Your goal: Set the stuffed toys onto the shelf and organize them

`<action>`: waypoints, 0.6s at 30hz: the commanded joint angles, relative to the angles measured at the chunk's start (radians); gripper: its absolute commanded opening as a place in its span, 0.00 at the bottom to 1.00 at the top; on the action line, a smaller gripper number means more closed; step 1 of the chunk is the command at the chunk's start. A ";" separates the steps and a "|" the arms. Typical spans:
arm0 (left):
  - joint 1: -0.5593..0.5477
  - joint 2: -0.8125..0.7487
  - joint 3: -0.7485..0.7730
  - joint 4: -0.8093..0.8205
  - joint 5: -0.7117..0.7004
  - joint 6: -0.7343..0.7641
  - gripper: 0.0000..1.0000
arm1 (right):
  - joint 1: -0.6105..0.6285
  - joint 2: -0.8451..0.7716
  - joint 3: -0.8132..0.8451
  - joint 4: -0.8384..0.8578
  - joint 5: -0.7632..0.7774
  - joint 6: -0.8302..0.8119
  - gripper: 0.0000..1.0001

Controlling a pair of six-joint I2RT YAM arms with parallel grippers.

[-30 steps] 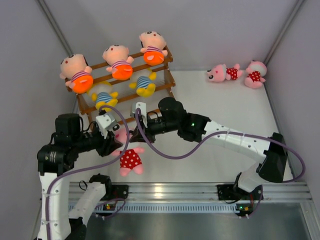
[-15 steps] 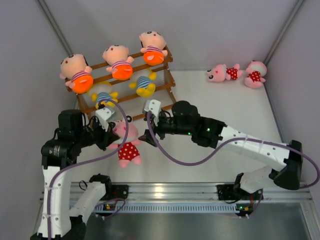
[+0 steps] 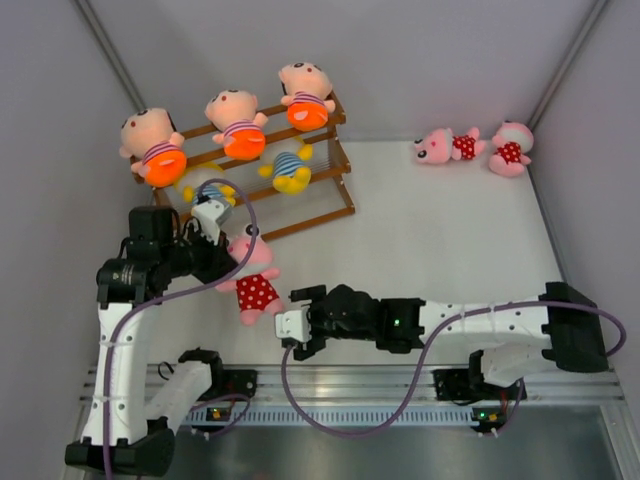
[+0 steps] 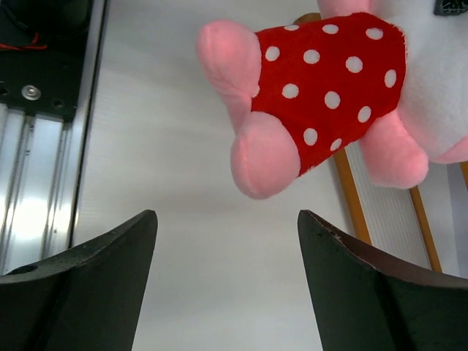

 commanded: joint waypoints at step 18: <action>0.009 -0.029 -0.061 0.077 -0.130 -0.002 0.80 | -0.069 0.238 0.265 -0.009 0.130 0.148 0.00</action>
